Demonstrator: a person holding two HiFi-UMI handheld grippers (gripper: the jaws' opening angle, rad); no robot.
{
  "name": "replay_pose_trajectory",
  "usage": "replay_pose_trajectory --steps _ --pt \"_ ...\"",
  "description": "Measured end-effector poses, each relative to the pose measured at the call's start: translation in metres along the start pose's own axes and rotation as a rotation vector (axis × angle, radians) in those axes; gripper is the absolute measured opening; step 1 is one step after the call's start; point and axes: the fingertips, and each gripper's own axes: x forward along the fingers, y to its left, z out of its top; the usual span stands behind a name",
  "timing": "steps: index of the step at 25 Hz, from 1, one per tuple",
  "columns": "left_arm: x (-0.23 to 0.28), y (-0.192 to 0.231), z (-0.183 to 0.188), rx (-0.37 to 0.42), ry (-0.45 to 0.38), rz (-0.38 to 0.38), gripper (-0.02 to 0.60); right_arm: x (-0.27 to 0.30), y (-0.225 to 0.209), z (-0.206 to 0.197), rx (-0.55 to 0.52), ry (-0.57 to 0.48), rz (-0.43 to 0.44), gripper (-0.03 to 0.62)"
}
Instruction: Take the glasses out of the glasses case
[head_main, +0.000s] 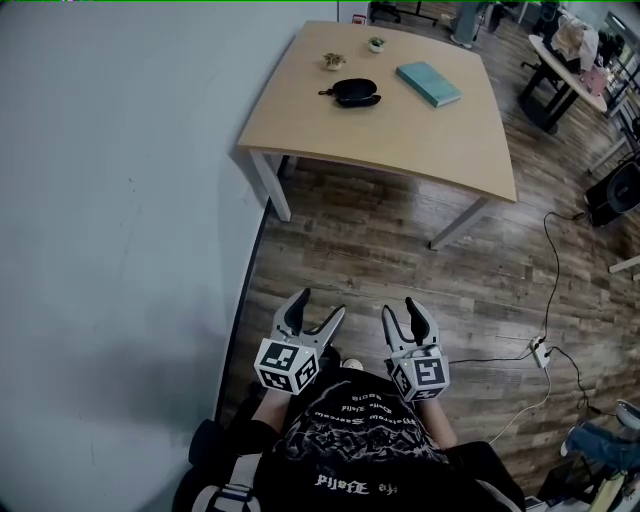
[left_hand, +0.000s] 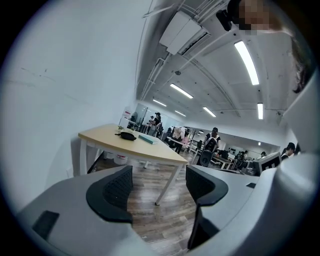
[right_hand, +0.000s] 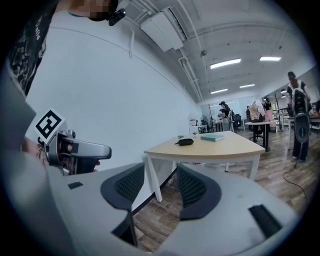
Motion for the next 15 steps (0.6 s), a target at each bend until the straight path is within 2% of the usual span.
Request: replay_pose_trajectory --steps 8,11,15 --pt "0.012 0.025 0.011 -0.028 0.014 -0.064 0.341 0.04 0.003 0.005 -0.013 0.017 -0.001 0.213" --pt "0.015 0.041 0.017 -0.036 0.002 -0.058 0.341 0.057 0.008 0.008 -0.014 0.022 0.012 0.213" --pt "0.021 0.057 0.023 -0.009 0.01 -0.064 0.341 0.074 0.02 0.007 -0.007 0.029 0.031 0.213"
